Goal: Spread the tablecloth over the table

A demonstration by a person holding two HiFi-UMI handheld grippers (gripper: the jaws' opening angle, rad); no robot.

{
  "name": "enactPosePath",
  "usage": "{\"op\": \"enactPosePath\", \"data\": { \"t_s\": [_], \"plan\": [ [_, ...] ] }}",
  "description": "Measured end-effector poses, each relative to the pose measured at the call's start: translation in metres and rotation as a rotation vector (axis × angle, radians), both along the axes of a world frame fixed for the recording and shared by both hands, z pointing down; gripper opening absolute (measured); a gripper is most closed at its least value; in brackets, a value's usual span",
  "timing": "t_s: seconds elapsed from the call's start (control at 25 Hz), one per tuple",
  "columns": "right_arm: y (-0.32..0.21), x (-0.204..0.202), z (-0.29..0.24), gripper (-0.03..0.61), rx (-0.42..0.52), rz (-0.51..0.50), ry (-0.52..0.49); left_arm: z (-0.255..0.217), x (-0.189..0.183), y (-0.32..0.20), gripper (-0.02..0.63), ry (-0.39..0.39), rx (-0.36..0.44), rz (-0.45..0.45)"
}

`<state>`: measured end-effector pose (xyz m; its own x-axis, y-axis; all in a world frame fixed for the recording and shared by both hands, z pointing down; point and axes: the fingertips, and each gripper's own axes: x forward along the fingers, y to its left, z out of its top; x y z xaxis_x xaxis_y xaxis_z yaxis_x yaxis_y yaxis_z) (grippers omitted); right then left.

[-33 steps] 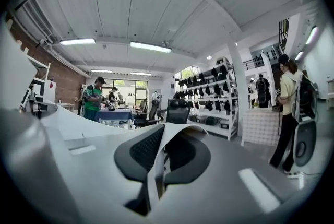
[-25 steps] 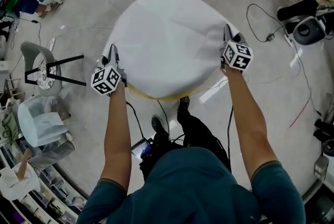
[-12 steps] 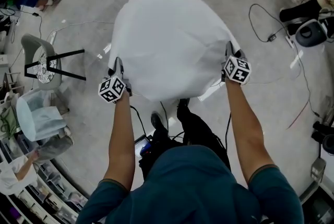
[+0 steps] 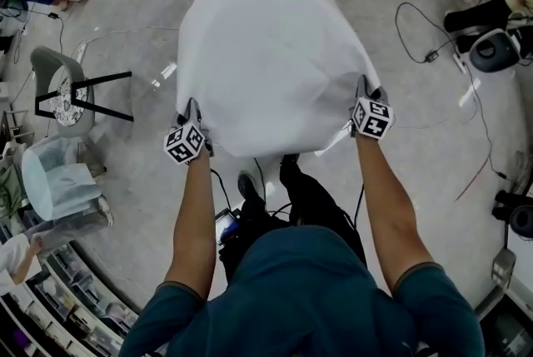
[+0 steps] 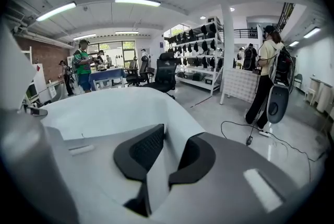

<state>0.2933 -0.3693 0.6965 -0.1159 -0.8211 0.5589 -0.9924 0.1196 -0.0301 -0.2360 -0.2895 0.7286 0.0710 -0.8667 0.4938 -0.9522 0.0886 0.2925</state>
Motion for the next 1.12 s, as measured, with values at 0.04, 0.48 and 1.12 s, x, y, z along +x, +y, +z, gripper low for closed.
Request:
{"op": "enactPosePath", "data": {
  "t_s": [0.04,0.48,1.12],
  "plan": [
    [0.004,0.000,0.005,0.023,-0.018,-0.003,0.007,0.003,0.000,0.003,0.031,-0.006,-0.012,0.000],
    [0.059,0.007,0.052,0.031,-0.188,0.064,-0.060,0.018,-0.006,0.032,0.023,0.007,-0.056,-0.010],
    [0.179,-0.043,0.098,0.138,-0.373,-0.072,-0.631,0.056,0.026,0.129,0.135,0.268,-0.087,-0.004]
  ]
}}
